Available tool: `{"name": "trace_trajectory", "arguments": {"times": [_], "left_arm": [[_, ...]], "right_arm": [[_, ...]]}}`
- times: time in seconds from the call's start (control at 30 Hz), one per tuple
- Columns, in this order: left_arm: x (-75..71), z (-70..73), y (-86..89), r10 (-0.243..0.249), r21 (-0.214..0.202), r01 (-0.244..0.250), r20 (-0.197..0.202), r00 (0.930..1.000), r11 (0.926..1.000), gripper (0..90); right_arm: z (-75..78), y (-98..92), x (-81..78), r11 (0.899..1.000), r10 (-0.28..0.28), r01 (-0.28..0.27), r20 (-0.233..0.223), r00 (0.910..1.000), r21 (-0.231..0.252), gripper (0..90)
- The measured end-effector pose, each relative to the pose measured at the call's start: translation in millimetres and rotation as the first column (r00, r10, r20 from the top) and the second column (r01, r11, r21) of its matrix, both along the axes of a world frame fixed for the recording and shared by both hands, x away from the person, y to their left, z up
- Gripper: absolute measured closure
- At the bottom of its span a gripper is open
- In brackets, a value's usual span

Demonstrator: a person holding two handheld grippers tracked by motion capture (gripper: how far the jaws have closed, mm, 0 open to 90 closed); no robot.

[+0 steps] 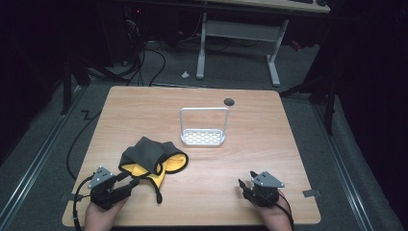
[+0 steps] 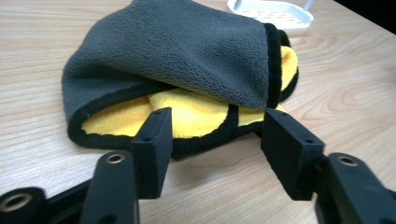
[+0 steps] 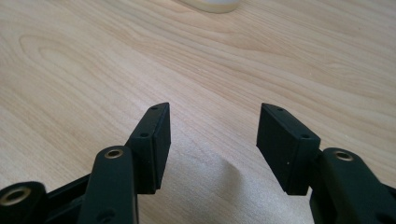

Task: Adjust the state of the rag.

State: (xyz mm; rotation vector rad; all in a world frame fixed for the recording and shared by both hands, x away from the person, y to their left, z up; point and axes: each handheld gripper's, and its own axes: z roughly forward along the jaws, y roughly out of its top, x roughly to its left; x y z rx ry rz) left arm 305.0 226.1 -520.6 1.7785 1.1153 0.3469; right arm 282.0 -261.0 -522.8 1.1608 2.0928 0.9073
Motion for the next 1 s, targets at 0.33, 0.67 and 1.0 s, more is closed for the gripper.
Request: {"name": "trace_trajectory", "arguments": {"times": [0.33,0.67,1.0], "left_arm": [[0.3,-3.2,6.2,0.002,0.012,-0.002,-0.010,0.9999,0.9999,45.4],[-0.6,-0.5,0.3,0.008,0.007,-0.008,0.014,0.9999,0.9999,44.7],[-2.7,1.4,-22.4,-0.048,0.066,0.047,0.011,0.9988,0.9967,41.4]], "right_arm": [[5.6,-0.5,-5.5,1.000,0.002,-0.003,0.042,0.9991,0.002,49.9],[4.2,-5.3,-5.0,1.000,-0.001,0.001,0.018,0.9998,0.023,50.4],[4.4,0.3,-6.1,0.995,-0.004,0.007,-0.031,0.9995,0.095,26.7]]}}
